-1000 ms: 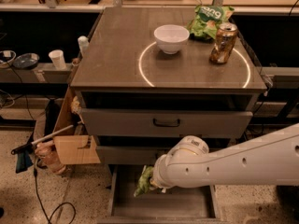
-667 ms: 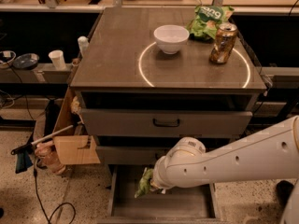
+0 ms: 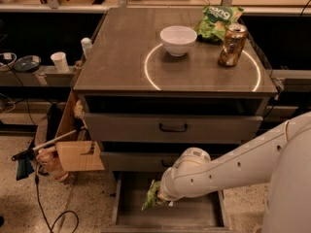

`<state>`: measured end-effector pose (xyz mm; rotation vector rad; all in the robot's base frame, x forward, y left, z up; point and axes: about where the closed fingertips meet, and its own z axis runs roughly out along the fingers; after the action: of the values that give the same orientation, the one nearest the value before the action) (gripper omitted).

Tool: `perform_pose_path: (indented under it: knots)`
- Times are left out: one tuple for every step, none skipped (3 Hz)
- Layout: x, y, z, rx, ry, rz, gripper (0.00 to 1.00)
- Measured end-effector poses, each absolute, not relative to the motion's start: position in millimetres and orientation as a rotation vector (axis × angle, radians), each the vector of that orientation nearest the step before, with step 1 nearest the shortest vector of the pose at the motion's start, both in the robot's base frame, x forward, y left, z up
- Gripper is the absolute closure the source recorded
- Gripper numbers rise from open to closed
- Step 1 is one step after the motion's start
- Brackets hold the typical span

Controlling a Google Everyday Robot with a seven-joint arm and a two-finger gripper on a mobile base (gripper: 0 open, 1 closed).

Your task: Place green jalapeno chip bag into bottom drawer

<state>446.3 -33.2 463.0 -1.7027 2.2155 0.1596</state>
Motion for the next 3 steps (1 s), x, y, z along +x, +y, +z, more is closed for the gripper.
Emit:
perform_pose_path:
  knots:
    - [448.8, -41.5, 454.3, -1.709, 2.228, 0.149, 1.00]
    - [452.0, -57.4, 442.1, -1.699, 2.252, 0.134, 1.00]
    - [452.8, -70.8, 415.0, -1.672, 2.301, 0.149, 1.00]
